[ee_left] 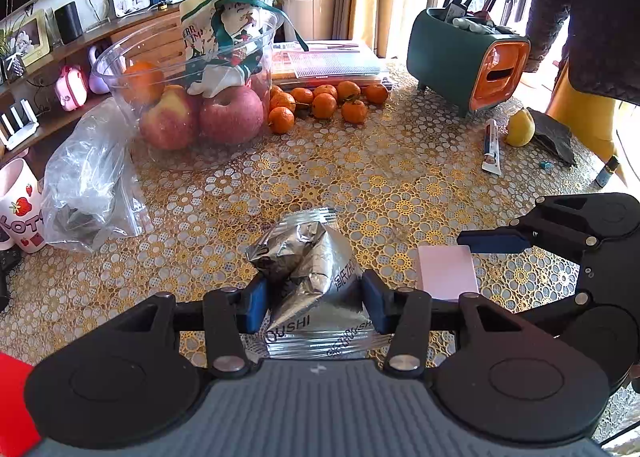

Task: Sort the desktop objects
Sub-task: 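Carry the snack packet with the left tool while the right tool carries the pink pad to the box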

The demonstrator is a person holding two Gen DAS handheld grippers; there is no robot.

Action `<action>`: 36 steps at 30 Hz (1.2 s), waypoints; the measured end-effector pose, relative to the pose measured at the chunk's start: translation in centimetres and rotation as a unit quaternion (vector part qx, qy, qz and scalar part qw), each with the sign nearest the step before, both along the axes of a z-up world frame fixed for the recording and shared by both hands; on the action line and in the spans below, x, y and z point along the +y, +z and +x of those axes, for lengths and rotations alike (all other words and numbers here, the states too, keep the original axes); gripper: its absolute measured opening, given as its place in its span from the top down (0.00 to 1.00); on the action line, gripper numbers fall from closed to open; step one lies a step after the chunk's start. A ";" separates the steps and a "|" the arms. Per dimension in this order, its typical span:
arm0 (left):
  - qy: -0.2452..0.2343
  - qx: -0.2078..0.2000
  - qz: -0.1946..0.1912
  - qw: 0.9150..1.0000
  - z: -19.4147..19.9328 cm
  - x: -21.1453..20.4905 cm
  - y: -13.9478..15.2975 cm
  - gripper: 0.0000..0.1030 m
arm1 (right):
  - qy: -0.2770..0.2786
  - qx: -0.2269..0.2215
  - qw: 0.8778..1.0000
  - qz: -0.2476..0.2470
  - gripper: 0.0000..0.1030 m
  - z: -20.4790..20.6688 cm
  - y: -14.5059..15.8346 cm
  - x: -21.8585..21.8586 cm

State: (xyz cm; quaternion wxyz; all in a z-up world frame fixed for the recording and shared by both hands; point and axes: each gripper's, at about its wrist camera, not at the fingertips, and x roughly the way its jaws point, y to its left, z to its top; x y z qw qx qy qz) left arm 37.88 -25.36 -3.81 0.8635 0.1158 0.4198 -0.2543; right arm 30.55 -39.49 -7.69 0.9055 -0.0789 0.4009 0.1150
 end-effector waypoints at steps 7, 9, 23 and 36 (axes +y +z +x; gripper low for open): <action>-0.006 -0.007 -0.003 1.000 -3.6 1.3 2.3 0.54 | 0.002 -0.010 1.000 0.000 0.46 -2.8 3.2 0.9; -0.009 -0.009 -0.004 1.000 -4.6 1.7 2.9 0.54 | 0.006 -0.014 1.000 -0.003 0.46 -3.7 4.2 1.4; -0.005 -0.016 -0.025 1.000 -11.7 8.1 6.8 0.54 | 0.030 -0.026 0.999 -0.006 0.46 -9.3 8.9 6.4; 0.030 -0.026 -0.035 0.999 -17.0 17.8 9.4 0.54 | 0.092 -0.031 0.995 -0.006 0.46 -12.8 12.3 15.4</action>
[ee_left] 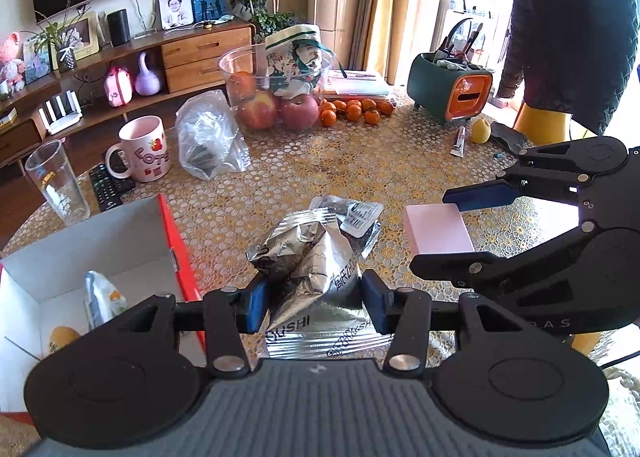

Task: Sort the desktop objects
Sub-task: 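Carry the snack packet with the left tool while the right tool carries the pink pad to the box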

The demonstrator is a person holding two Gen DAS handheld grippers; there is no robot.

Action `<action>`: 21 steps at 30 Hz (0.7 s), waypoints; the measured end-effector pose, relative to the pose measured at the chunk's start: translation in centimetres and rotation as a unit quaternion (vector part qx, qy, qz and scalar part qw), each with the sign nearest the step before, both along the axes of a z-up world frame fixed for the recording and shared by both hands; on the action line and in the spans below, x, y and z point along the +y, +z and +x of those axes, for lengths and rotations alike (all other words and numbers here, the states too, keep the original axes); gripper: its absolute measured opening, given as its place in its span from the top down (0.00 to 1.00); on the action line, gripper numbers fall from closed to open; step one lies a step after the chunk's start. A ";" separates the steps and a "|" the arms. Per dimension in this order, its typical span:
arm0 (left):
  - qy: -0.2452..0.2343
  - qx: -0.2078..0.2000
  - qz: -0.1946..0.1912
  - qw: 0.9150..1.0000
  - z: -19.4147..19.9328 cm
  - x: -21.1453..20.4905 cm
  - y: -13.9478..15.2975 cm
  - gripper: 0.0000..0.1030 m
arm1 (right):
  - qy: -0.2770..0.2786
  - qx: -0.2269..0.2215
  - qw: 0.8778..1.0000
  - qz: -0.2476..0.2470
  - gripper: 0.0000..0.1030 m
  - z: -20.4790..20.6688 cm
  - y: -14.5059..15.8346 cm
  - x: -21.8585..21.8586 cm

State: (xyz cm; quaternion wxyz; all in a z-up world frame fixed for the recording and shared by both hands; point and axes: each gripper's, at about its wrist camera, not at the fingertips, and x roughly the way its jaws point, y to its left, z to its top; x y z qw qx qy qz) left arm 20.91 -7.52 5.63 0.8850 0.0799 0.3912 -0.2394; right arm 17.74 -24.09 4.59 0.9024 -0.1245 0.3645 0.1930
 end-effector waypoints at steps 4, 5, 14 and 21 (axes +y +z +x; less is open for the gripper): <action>0.018 0.000 -0.003 1.000 -0.9 3.5 0.2 0.54 | 0.020 0.003 1.000 -0.001 0.46 -0.5 0.4 2.9; 0.022 0.000 -0.003 1.000 -1.0 4.3 0.3 0.54 | 0.024 0.003 1.000 -0.001 0.46 -0.5 0.5 3.6; 0.066 0.002 -0.010 0.998 -1.9 11.6 0.3 0.54 | 0.060 0.001 0.998 -0.004 0.46 -0.3 0.8 9.8; 0.095 -0.004 -0.003 0.995 -2.0 16.7 0.1 0.54 | 0.075 0.001 0.997 0.000 0.46 0.9 0.6 14.3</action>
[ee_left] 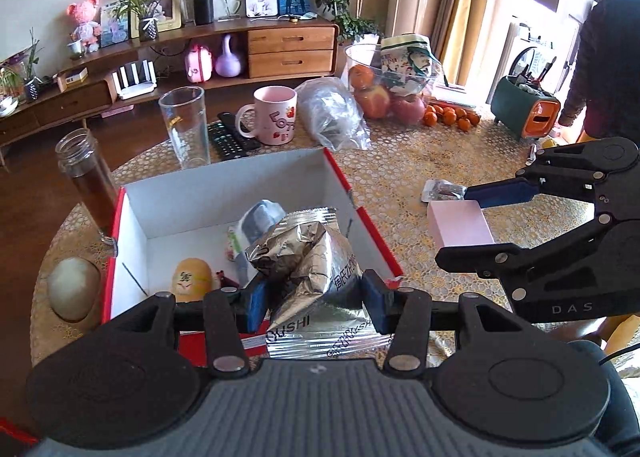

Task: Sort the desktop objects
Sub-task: 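Carry the snack packet with the left tool while the right tool carries the pink pad to the box, then lower the snack packet and pink pad into the box and open both tools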

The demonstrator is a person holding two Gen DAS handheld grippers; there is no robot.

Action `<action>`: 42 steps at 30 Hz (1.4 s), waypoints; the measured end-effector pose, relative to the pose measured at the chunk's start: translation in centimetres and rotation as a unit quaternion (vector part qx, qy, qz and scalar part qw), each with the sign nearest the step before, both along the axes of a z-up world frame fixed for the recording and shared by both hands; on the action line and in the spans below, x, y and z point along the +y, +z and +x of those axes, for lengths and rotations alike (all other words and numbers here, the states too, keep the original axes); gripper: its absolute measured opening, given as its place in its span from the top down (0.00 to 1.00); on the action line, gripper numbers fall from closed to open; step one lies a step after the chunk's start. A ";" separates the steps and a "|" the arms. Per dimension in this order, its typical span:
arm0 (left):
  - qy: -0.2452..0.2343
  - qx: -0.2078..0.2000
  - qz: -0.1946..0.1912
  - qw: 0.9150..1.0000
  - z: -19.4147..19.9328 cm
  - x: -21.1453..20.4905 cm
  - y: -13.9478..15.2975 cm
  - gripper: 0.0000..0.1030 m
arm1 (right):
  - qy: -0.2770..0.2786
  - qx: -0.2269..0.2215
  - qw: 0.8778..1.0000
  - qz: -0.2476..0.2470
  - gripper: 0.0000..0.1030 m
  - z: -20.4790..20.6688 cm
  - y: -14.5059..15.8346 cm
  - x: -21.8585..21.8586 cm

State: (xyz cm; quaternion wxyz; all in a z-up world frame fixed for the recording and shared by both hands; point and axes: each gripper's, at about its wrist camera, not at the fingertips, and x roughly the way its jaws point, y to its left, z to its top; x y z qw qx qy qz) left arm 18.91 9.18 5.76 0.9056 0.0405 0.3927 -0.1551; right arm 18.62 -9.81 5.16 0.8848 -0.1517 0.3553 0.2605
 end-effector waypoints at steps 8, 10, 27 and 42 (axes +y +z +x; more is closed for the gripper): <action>0.043 0.004 0.012 0.999 2.2 4.9 -1.3 0.54 | 0.000 0.008 1.000 0.001 0.46 2.3 -1.7 4.3; 0.055 0.003 0.016 0.998 3.2 5.8 -1.7 0.54 | -0.007 0.007 1.000 -0.001 0.46 3.1 -2.2 5.0; 0.064 0.049 0.058 0.995 11.4 6.8 -8.5 0.54 | -0.012 0.035 0.997 -0.063 0.46 8.5 -8.3 8.1; 0.065 0.078 0.049 0.994 13.4 6.8 -10.0 0.53 | 0.002 0.067 0.997 -0.041 0.35 9.2 -10.0 9.0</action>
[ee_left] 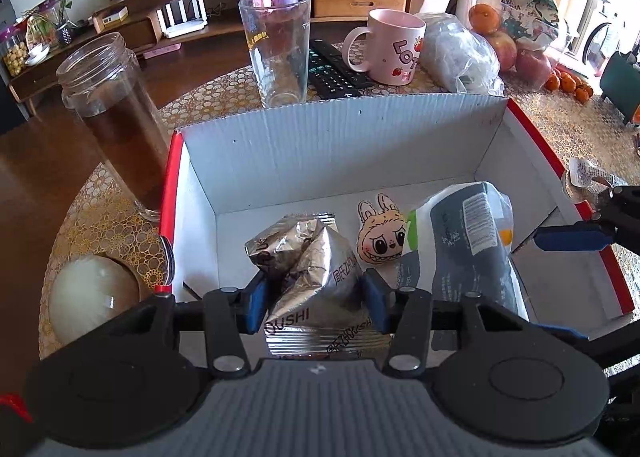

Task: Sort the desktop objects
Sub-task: 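Lower the snack packet and pink pad into the box and open both tools, then withdraw both tools from the box toward the clear packet of dark items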

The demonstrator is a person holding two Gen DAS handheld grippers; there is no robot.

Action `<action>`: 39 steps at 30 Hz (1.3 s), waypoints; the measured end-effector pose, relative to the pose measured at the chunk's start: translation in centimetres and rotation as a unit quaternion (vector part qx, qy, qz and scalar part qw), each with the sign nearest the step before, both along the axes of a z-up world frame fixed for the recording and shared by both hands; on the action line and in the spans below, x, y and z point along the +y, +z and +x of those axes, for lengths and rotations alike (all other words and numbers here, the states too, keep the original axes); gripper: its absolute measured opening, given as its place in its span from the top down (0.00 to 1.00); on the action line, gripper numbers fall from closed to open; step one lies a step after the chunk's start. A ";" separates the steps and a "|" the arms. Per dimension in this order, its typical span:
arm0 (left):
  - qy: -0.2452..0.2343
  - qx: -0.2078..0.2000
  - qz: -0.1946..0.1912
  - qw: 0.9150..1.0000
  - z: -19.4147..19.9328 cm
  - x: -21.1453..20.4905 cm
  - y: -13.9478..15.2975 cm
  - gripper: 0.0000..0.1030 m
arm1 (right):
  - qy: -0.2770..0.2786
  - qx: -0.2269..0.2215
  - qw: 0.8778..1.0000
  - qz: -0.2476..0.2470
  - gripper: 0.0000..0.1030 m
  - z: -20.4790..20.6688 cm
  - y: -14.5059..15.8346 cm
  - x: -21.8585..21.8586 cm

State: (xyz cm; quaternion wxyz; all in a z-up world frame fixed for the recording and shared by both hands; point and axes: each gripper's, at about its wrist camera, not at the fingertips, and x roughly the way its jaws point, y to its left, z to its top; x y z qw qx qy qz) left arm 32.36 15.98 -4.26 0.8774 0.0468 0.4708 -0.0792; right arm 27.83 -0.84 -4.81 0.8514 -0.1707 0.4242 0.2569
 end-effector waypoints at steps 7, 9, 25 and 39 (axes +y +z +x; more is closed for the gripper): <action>0.005 -0.006 -0.007 1.000 -0.7 -0.1 0.8 0.49 | 0.000 -0.005 1.000 0.013 0.28 -0.8 1.1 -0.8; 0.006 -0.012 -0.008 1.000 -1.1 -0.1 1.4 0.42 | 0.001 -0.008 1.000 0.015 0.27 -1.1 1.5 -1.1; 0.000 -0.052 -0.017 0.999 -6.1 -2.1 6.8 0.38 | -0.015 -0.043 0.998 0.051 0.25 -5.1 6.0 -5.1; -0.049 -0.067 -0.045 0.996 -11.4 -8.8 9.5 0.34 | -0.049 -0.072 0.994 0.067 0.24 -8.7 9.0 -12.1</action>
